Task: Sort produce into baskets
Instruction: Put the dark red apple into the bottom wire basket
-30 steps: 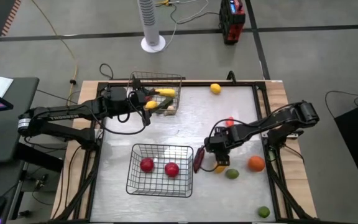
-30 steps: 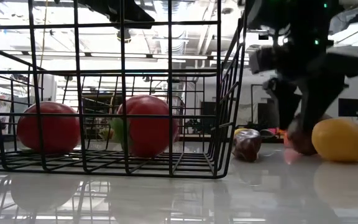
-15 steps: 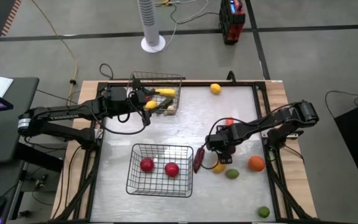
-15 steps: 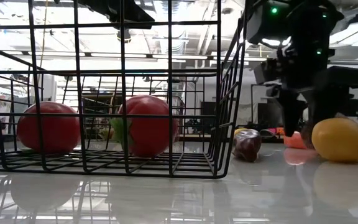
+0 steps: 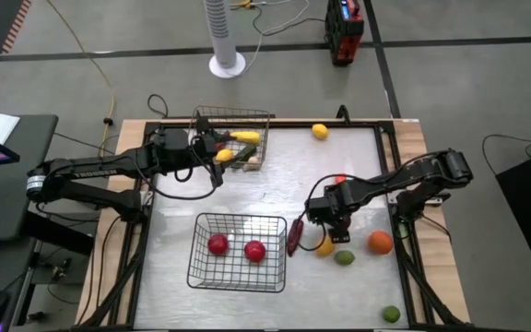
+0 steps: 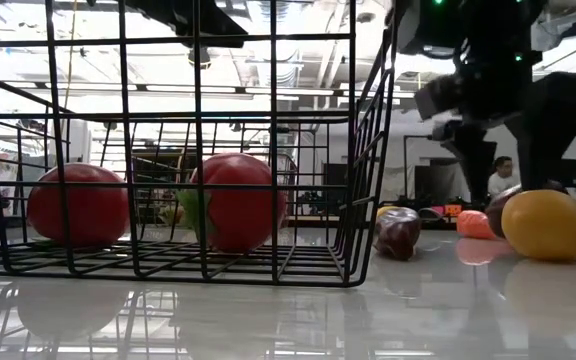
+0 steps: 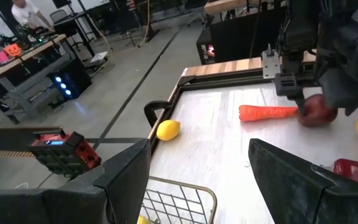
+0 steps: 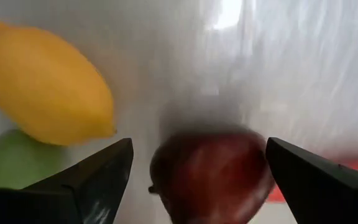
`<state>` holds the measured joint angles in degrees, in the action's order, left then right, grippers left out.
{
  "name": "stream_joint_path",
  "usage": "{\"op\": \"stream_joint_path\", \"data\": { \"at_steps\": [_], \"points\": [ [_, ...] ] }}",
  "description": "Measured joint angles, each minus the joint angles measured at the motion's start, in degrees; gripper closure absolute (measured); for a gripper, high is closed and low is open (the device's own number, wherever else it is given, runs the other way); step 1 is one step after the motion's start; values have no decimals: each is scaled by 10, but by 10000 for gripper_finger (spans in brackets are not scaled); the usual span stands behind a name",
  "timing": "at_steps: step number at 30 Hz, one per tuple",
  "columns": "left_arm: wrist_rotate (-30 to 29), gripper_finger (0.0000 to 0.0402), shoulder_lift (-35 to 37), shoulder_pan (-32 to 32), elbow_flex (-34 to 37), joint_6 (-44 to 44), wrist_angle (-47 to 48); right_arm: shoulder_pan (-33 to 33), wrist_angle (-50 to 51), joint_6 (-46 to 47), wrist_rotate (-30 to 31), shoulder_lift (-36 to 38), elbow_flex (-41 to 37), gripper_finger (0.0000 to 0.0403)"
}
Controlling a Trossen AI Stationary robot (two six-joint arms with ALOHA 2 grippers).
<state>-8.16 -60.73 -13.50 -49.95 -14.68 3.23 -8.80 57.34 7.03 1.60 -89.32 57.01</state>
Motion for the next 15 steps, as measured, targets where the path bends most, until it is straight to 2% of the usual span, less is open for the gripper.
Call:
{"op": "stream_joint_path", "data": {
  "at_steps": [6,9,15],
  "points": [
    [0,141,0,0,0,0,-1,-10,34,93,9,0,-5,4],
    [0,141,0,0,0,1,-2,-25,53,95,39,0,-5,4],
    [0,141,0,0,0,4,-1,-31,35,95,43,0,-21,4]
  ]
}}
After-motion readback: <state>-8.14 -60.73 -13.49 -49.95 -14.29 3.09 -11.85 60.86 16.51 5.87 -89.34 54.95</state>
